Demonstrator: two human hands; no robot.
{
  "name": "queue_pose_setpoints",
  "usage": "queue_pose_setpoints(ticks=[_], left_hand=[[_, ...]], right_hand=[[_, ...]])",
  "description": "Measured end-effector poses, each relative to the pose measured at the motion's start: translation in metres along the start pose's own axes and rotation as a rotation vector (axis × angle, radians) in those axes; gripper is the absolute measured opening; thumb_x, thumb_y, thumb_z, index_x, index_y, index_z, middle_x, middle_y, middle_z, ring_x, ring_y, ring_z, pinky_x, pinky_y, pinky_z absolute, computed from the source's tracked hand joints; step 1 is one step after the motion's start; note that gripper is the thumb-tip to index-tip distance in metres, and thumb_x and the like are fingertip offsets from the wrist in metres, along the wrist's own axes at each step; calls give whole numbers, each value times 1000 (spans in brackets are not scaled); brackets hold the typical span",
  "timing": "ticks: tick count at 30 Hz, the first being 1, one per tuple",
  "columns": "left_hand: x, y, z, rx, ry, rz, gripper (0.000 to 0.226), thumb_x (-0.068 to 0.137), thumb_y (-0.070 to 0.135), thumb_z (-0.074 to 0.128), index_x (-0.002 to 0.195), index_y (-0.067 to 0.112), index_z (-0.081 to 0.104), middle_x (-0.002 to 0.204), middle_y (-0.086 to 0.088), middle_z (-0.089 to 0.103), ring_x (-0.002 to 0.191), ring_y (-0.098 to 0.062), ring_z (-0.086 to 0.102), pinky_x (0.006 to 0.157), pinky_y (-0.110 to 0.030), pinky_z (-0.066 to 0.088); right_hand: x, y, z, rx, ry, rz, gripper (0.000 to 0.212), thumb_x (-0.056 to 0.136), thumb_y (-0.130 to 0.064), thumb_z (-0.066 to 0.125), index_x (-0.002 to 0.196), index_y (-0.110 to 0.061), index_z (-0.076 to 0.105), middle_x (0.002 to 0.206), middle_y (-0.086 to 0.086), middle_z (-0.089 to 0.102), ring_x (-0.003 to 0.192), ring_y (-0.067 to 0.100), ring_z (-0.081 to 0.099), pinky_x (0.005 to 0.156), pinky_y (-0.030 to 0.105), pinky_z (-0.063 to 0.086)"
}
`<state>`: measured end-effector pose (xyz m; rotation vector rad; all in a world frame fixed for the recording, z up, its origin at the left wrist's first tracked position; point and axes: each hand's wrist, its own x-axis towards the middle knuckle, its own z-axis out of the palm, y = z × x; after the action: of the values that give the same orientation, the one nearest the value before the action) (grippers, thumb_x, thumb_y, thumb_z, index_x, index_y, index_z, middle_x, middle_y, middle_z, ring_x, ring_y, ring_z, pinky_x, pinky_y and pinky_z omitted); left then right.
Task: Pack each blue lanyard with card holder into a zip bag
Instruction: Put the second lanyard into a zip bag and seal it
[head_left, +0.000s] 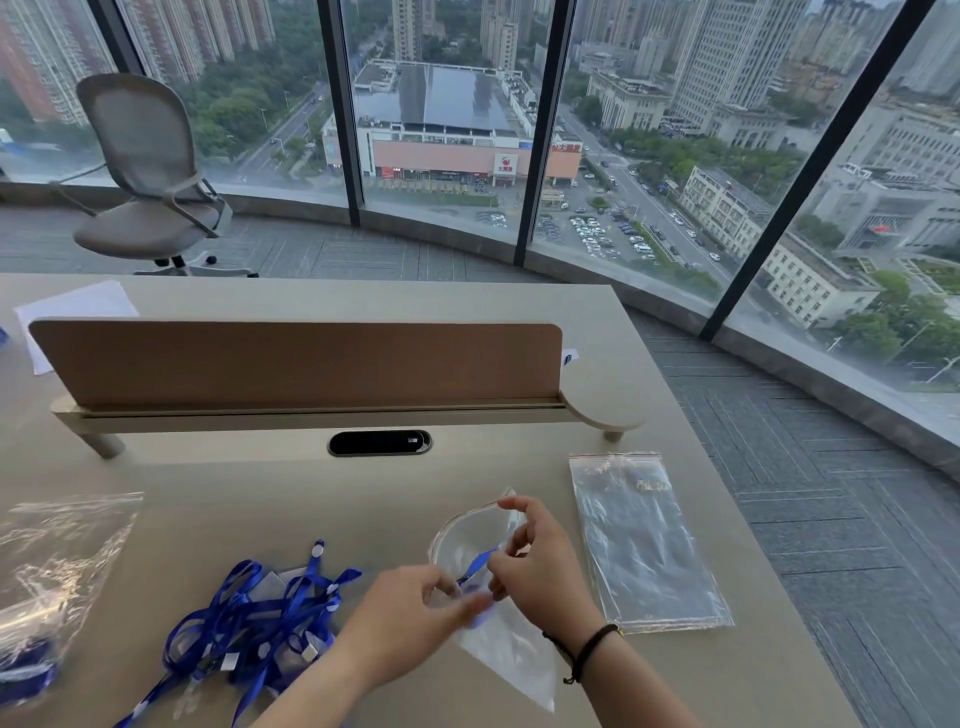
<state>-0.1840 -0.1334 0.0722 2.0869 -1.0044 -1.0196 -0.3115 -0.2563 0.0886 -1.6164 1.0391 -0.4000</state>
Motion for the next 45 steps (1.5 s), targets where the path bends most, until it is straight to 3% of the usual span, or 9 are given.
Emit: queue_pose_setpoints(ticks=[3,7,13,20,27,31,35,39,45], left_hand=[[1,-3,4,136,61,91,33,78,58,70,73,26,72,66,8,66,58,-2,54,59,-24,47],[6,-10,-1,178,137,238,28,89,46,64,72,23,69,63,5,62,59,-8,51,58,-25,43],[10,-12,-20,181,99,372,11,89,34,70,83,27,75,70,10,67,68,-6,60,65,-24,50],[7,-3,-49,295,-13,441,9,90,30,70,93,29,79,82,17,73,79,2,66,76,-18,54],[8,-12,-70,316,214,462,20,92,14,68,105,26,77,93,18,75,84,13,66,79,-8,52],[6,-15,-77,237,321,416,22,89,11,70,98,31,71,82,19,75,76,2,70,73,-24,58],[4,-11,-83,-28,353,256,39,86,10,74,103,37,52,80,7,75,78,-4,72,75,-19,54],[2,-13,-92,-133,309,184,24,84,6,75,98,26,71,85,12,78,84,-6,73,80,-20,57],[-10,-19,-101,-262,280,126,10,84,6,74,89,14,79,84,-1,79,83,-16,74,77,-18,56]], right_hand=[[2,-1,-1,34,-2,6,50,78,7,54,109,-32,56,74,6,50,59,32,71,60,35,60],[3,1,-7,53,-12,14,33,82,0,63,106,-21,61,73,7,52,58,22,69,64,42,62],[12,19,-40,-493,-160,-49,48,61,-65,78,101,-41,64,92,-12,54,75,4,57,70,21,49],[25,17,-73,-856,-279,-161,16,83,-41,73,91,-28,74,120,-18,59,106,7,58,92,23,45],[23,-4,-81,-511,-146,-171,18,71,-21,84,62,-32,72,71,-6,74,72,4,68,75,27,57],[15,-12,-75,-524,-116,-291,26,72,-21,84,60,-36,66,67,-7,71,72,6,65,69,20,51],[19,-20,-73,-398,-84,-346,22,72,-14,83,73,-28,66,70,-5,69,67,10,64,68,22,52],[22,-27,-68,-289,-108,-302,25,72,-10,84,85,-26,70,72,1,71,65,13,65,70,22,54],[33,-31,-61,-248,-144,-273,17,72,-11,86,69,-21,73,63,-4,70,55,0,57,59,14,48]])
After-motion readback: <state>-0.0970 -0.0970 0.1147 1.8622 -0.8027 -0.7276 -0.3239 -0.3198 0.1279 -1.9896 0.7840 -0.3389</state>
